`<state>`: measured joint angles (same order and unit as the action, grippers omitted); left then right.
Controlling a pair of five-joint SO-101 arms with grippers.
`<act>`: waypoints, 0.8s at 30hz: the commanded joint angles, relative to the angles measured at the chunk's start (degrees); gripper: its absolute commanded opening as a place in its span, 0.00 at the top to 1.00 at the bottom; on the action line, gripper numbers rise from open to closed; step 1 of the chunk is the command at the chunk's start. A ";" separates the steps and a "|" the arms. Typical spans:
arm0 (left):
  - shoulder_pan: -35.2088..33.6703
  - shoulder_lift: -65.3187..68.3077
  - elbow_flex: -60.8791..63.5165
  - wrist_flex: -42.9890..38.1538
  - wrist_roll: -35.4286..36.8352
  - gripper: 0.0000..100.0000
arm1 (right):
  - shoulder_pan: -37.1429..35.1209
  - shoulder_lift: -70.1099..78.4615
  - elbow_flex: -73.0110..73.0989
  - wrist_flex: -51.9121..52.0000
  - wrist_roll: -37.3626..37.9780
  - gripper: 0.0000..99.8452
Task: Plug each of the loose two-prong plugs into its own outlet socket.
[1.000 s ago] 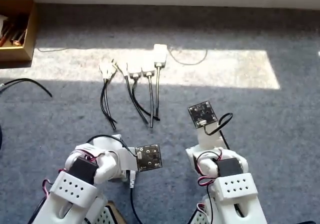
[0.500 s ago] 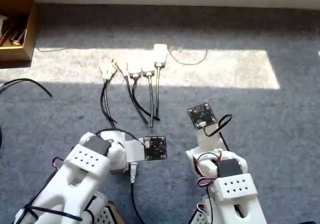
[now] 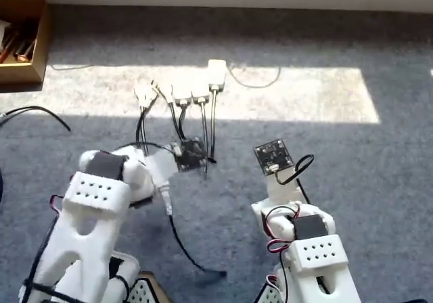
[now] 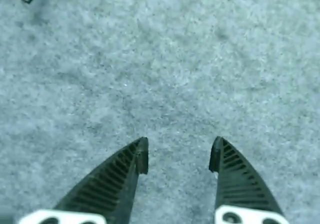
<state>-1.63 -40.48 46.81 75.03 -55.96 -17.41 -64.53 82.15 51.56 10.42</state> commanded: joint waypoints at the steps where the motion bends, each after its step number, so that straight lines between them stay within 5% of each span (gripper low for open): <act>1: -17.54 1.19 -9.63 -0.26 -2.20 0.98 | -0.40 0.48 -0.31 -0.75 -0.62 0.79; 11: -46.99 42.33 -51.38 3.60 1.76 1.00 | -0.40 0.40 -0.31 -0.75 -0.62 0.79; 24: -60.62 99.65 -132.00 25.67 10.64 1.00 | -0.48 0.48 -0.31 -0.75 -0.62 0.79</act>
<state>-61.14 51.12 -66.68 98.15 -45.93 -17.41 -64.53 82.15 51.56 10.42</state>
